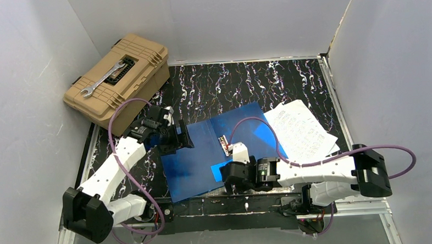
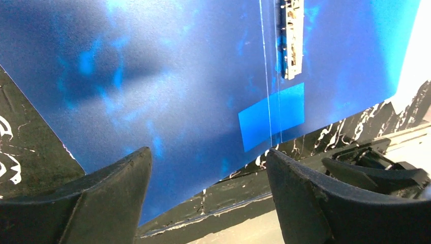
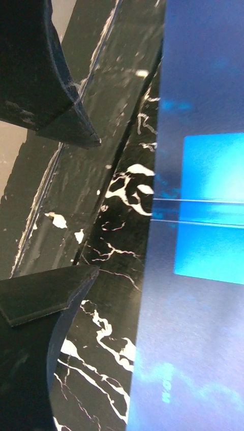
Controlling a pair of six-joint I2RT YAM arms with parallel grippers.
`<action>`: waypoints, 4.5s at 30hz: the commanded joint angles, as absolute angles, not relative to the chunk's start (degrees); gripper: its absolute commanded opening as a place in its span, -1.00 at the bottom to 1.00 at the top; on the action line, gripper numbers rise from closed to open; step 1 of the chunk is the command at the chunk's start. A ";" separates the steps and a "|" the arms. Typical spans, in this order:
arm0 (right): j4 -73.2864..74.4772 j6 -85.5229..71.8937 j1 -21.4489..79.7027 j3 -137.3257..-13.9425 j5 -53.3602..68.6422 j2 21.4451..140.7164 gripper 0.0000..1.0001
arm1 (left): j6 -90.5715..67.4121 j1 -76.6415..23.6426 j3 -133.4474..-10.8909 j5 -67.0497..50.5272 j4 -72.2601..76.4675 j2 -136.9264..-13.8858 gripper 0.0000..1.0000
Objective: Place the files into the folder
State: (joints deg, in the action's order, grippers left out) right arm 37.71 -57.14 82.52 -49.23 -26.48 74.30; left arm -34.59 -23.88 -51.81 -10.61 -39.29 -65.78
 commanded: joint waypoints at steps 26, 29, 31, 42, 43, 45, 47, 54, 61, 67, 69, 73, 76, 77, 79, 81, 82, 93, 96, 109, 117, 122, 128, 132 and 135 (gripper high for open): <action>28.40 -65.36 83.05 -49.59 -31.07 92.77 0.56 | -29.93 -24.08 -51.83 -15.20 -44.47 -55.19 0.96; 27.06 -64.78 81.50 -49.42 -31.34 93.34 0.56 | -30.40 -24.05 -51.53 -15.51 -44.17 -55.90 0.96; 26.60 -64.69 80.61 -49.56 -31.51 93.80 0.57 | -30.70 -24.07 -50.98 -15.58 -43.68 -56.19 0.96; 29.34 -58.71 78.89 -57.32 -32.59 95.96 0.63 | -32.42 -24.08 -49.05 -14.96 -39.55 -61.58 0.96; 30.34 -57.21 78.69 -58.36 -32.48 95.46 0.63 | -32.69 -24.08 -48.78 -14.82 -38.90 -62.18 0.97; 33.11 -54.73 78.50 -60.71 -32.95 94.32 0.63 | -33.22 -24.08 -48.39 -14.60 -37.85 -63.47 0.97; 36.42 -52.59 78.40 -63.18 -34.11 93.05 0.63 | -33.60 -24.10 -48.19 -14.10 -36.89 -64.66 0.97; 40.35 -46.12 74.52 -67.72 -35.34 88.35 0.58 | -34.49 -24.32 -46.50 -12.84 -33.91 -68.90 0.91; 37.78 -38.47 66.89 -70.75 -31.65 89.30 0.27 | -37.97 -25.37 -44.82 -8.94 -32.08 -71.63 0.82; 34.71 -33.97 61.33 -72.96 -26.29 93.62 -0.15 | -39.91 -27.02 -44.03 -7.17 -30.61 -75.02 0.64; 33.47 -33.15 59.96 -73.25 -24.78 95.04 -0.22 | -40.35 -27.68 -43.83 -6.10 -30.44 -76.15 0.61; 30.69 -32.23 58.28 -73.39 -22.03 97.52 -0.32 | -41.45 -28.67 -43.38 -4.72 -29.49 -78.17 0.57; 29.81 -31.76 57.58 -74.18 -21.32 99.43 -0.36 | -41.57 -28.81 -42.88 -3.66 -28.96 -79.31 0.52; 29.67 -31.60 57.42 -74.40 -20.87 99.99 -0.37 | -41.64 -28.87 -42.70 -3.64 -28.79 -79.67 0.50; 29.36 -31.39 57.19 -74.75 -20.18 101.19 -0.40 | -41.78 -28.87 -42.19 -3.41 -28.42 -80.37 0.47; 29.17 -31.29 57.10 -74.88 -19.81 102.09 -0.42 | -42.03 -28.94 -41.66 -3.52 -27.86 -80.81 0.46; 28.89 -31.29 57.05 -74.81 -19.78 102.41 -0.42 | -42.08 -28.92 -41.44 -3.66 -27.67 -80.97 0.45; 27.39 -31.55 56.52 -74.77 -19.77 105.75 -0.51 | -41.92 -29.17 -40.96 -4.10 -27.34 -80.86 0.42; 27.40 -31.55 56.44 -75.21 -20.06 106.49 -0.52 | -41.79 -29.23 -40.96 -4.28 -27.36 -80.68 0.41; 27.65 -31.38 56.42 -75.13 -21.67 109.24 -0.62 | -41.83 -29.36 -40.95 -4.44 -27.17 -80.58 0.40; 29.18 -31.03 56.49 -74.20 -22.87 110.04 -0.72 | -42.07 -29.36 -41.04 -4.16 -27.03 -80.93 0.40; 29.22 -30.85 56.60 -72.69 -22.50 110.06 -0.77 | -42.22 -29.36 -41.13 -4.30 -26.65 -81.44 0.40; 29.48 -30.84 57.40 -71.34 -22.78 110.53 -0.81 | -42.36 -29.38 -41.22 -4.30 -26.55 -81.64 0.40; 30.02 -31.01 57.95 -70.85 -23.44 111.36 -0.86 | -42.45 -29.36 -41.22 -4.06 -26.42 -81.74 0.40; 30.68 -31.11 58.46 -70.68 -24.44 112.03 -0.90 | -42.62 -29.36 -41.07 -3.89 -26.27 -81.81 0.40</action>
State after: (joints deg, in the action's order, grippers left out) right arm 28.01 -31.14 57.69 -73.21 -23.90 108.55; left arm -42.44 -29.10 -42.46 -5.08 -25.82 -80.88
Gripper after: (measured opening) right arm 0.070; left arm 0.700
